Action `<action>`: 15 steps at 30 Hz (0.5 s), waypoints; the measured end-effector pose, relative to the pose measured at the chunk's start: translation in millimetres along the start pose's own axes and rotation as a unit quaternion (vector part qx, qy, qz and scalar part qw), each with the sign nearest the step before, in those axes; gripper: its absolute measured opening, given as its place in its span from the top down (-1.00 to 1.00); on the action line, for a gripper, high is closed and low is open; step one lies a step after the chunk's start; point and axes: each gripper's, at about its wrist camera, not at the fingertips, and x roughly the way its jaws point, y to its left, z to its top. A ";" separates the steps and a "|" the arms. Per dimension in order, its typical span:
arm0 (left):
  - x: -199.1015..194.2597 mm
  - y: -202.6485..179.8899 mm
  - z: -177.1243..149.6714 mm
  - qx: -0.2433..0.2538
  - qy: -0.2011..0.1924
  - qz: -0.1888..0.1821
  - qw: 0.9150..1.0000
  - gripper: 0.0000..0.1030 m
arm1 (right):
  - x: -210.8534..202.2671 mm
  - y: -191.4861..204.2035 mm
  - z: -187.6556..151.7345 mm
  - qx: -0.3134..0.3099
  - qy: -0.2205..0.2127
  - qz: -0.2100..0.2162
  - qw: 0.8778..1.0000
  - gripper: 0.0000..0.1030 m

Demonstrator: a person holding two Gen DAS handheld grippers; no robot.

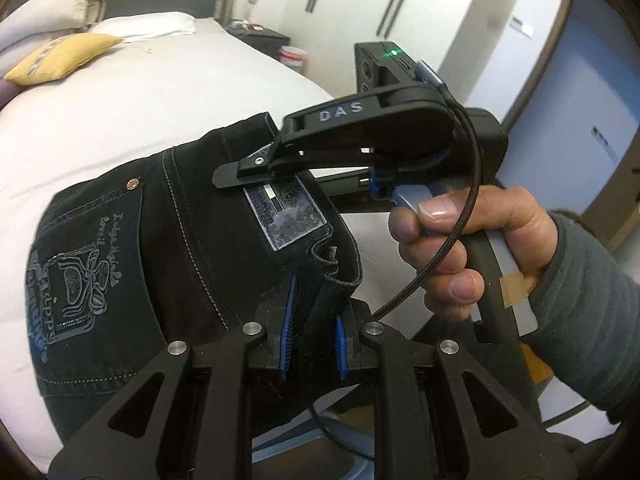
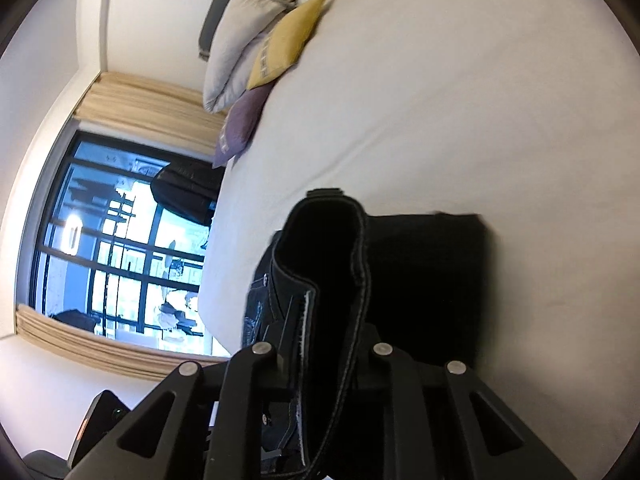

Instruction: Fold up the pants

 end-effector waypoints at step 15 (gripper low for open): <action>36.9 -14.0 -24.3 -0.002 0.056 -0.031 0.998 -0.10 | 8.2 -41.6 0.2 0.026 0.010 0.008 1.000 0.51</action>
